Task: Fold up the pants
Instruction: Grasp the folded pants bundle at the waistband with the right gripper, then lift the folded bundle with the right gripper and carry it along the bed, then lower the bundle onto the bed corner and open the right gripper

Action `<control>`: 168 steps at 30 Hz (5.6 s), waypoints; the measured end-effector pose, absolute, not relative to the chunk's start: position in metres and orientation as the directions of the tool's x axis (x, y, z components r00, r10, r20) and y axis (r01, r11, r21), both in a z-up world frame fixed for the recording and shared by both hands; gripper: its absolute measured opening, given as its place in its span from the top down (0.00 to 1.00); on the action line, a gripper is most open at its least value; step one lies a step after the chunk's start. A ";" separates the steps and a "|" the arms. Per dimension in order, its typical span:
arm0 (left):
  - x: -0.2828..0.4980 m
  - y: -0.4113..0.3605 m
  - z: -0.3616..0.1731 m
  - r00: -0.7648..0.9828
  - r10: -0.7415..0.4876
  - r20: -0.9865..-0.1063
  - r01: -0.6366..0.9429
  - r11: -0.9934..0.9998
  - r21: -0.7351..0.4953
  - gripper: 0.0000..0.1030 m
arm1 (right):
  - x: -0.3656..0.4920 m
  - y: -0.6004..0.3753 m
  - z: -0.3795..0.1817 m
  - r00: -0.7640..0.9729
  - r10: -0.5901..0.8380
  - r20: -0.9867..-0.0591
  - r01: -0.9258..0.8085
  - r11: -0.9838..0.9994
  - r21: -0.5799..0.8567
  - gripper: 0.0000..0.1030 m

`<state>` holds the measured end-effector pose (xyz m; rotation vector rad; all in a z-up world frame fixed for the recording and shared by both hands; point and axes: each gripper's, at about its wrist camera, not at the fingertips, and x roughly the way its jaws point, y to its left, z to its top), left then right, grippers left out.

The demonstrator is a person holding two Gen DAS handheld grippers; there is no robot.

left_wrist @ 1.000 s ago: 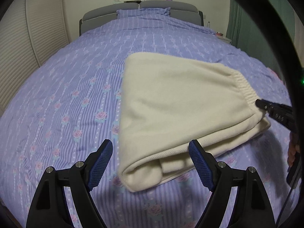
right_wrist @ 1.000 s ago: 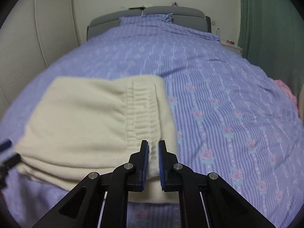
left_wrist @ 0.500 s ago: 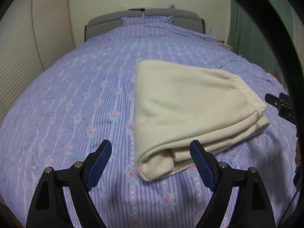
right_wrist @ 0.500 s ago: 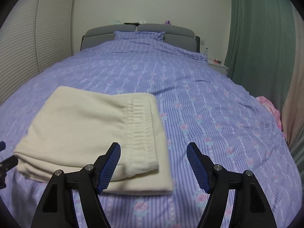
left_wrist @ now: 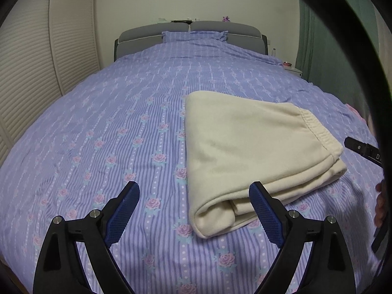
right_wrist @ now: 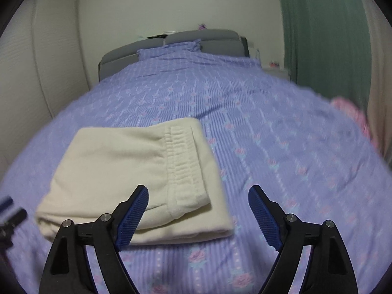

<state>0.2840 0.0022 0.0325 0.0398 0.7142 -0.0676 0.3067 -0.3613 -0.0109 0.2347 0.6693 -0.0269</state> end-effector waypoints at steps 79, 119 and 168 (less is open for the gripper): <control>0.346 0.117 0.132 0.698 -0.332 -0.634 0.251 0.943 -0.218 0.81 | 0.304 -0.240 0.057 0.809 0.295 -0.508 -0.209 0.953 0.221 0.64; 0.374 0.509 -0.008 0.592 0.348 -0.727 -0.286 0.934 0.214 0.19 | 0.340 0.195 -0.058 0.590 0.439 -0.678 -0.448 0.876 0.178 0.50; 0.077 0.064 0.082 0.877 -0.042 -0.479 0.077 0.996 0.055 0.00 | 0.082 -0.227 0.030 0.845 0.190 -0.500 -0.179 0.981 0.071 0.12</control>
